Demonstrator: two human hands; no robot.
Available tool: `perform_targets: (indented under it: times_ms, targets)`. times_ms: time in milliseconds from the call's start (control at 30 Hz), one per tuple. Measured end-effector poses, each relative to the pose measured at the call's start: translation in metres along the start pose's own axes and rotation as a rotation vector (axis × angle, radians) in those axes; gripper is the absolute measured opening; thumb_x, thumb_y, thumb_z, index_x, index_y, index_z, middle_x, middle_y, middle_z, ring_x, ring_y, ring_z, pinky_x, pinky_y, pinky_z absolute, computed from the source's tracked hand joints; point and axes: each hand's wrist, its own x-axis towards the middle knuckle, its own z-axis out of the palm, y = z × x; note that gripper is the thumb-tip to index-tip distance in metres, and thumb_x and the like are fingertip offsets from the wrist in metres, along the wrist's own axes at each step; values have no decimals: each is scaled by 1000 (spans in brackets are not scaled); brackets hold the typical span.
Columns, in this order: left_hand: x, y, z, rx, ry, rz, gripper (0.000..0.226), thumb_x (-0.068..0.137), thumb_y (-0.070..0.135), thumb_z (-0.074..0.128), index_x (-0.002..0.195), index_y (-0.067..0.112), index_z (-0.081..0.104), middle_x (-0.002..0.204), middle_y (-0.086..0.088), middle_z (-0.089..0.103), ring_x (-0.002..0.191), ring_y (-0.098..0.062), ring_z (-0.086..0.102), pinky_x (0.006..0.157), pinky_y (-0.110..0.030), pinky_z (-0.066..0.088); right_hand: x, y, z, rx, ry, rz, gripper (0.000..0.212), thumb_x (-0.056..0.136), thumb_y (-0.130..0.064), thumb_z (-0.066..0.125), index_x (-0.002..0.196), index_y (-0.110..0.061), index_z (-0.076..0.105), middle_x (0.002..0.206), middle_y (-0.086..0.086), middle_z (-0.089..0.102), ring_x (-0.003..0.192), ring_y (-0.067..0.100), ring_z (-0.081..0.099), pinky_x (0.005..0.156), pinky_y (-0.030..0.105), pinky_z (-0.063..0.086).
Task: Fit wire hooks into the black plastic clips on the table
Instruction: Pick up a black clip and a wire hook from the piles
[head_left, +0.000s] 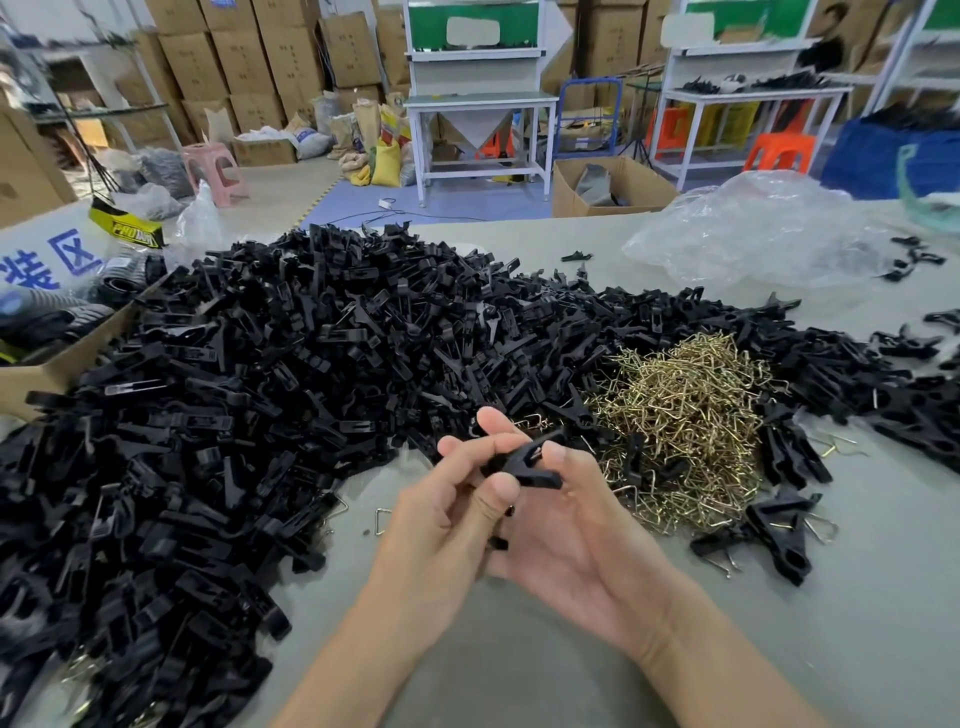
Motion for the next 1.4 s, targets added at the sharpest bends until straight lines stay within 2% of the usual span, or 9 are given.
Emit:
perform_targets:
  times_ms: [233, 300, 467, 600, 767, 967, 1100, 1267, 1400]
  targets:
    - [-3, 3, 13, -84, -48, -1, 34, 88, 42, 57, 118, 29, 66, 104, 15, 75, 92, 2, 69, 77, -8, 48, 3, 5, 8, 54, 29, -11, 63, 69, -57, 81, 123, -27, 70, 144, 7, 58, 142, 36, 43, 121, 55, 26]
    - [-2, 2, 15, -102, -35, -1, 29, 92, 34, 57, 118, 28, 65, 109, 15, 74, 102, -2, 69, 83, -10, 50, 4, 7, 10, 102, 74, -29, 55, 66, -54, 83, 111, -24, 73, 137, 7, 63, 130, 33, 54, 118, 51, 33]
    - [1, -2, 20, -100, 8, 4, 23, 90, 30, 61, 112, 33, 67, 109, 18, 73, 106, 0, 67, 88, -9, 48, 10, 10, 12, 256, 158, -99, 40, 62, -43, 87, 92, -21, 72, 94, 4, 67, 85, 21, 68, 81, 35, 57]
    - [2, -4, 20, -28, 9, 1, 28, 86, 27, 64, 110, 41, 68, 103, 18, 75, 102, 1, 68, 87, -9, 47, 10, 12, 12, 269, 179, -136, 38, 62, -41, 88, 89, -21, 71, 82, 2, 60, 79, 20, 63, 83, 34, 54]
    - [4, -2, 21, 53, 1, 0, 50, 86, 23, 67, 94, 72, 62, 98, 34, 70, 99, 13, 64, 84, -2, 42, 9, 13, 12, 263, 200, -135, 24, 72, -37, 79, 88, -21, 69, 81, 1, 59, 87, 22, 58, 93, 37, 47]
    - [5, -1, 21, 37, 17, 25, 29, 86, 29, 69, 107, 47, 61, 98, 32, 72, 100, 11, 65, 86, -2, 42, 9, 12, 10, 278, 210, -111, 34, 65, -40, 86, 92, -21, 76, 92, 2, 67, 89, 21, 67, 92, 35, 54]
    - [4, -7, 20, 110, 86, 64, 32, 90, 20, 70, 110, 44, 67, 99, 21, 74, 98, 0, 68, 85, -9, 47, 10, 7, 4, 219, 237, -15, 45, 75, -43, 77, 115, -22, 76, 130, 7, 68, 121, 27, 63, 113, 42, 41]
    - [10, -18, 2, 350, 226, 105, 42, 92, 20, 70, 112, 55, 58, 103, 24, 66, 86, 0, 63, 72, -13, 48, 11, -3, -3, 57, 234, -64, 41, 93, -38, 61, 128, -16, 67, 122, 16, 66, 112, 33, 65, 98, 48, 53]
    - [11, -24, -6, 417, 263, 111, 39, 92, 27, 68, 112, 58, 54, 104, 26, 64, 84, 4, 60, 70, -8, 44, 11, -2, -4, -121, 298, -135, 31, 96, -35, 61, 115, -14, 74, 127, 19, 67, 118, 33, 65, 90, 44, 58]
